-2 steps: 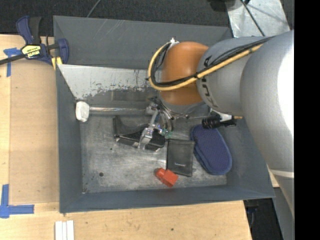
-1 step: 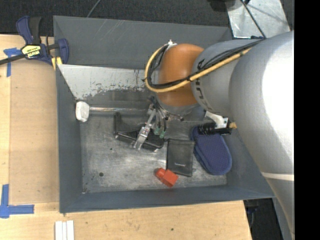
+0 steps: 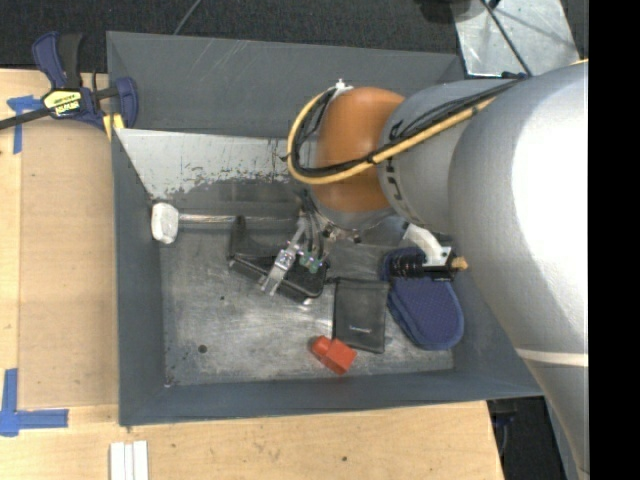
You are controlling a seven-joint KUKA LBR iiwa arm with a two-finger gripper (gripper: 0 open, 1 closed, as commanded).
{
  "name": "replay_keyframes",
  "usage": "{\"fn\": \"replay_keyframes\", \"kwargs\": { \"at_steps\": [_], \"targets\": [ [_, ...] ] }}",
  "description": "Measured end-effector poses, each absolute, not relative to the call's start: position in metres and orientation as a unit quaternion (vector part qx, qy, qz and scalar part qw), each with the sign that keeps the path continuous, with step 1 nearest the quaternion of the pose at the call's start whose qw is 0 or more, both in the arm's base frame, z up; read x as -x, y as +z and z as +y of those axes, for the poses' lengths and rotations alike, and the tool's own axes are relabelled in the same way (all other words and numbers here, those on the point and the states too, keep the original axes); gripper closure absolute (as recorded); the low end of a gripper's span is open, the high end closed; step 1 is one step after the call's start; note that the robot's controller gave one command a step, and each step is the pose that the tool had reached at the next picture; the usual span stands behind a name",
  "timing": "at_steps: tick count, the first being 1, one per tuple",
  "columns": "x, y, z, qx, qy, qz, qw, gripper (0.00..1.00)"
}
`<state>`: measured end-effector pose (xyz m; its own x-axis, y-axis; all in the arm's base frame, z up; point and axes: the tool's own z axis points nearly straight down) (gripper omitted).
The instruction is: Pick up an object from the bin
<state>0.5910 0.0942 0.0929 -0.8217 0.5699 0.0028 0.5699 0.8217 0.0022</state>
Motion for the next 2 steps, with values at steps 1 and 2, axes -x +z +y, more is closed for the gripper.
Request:
{"fn": "replay_keyframes", "kwargs": {
  "at_steps": [1,2],
  "targets": [
    [-0.59,0.093,0.098,0.298,-0.003,-0.955,0.005,1.0],
    [-0.59,0.143,0.097,0.297,0.0,-0.955,0.0,1.0]
  ]
}}
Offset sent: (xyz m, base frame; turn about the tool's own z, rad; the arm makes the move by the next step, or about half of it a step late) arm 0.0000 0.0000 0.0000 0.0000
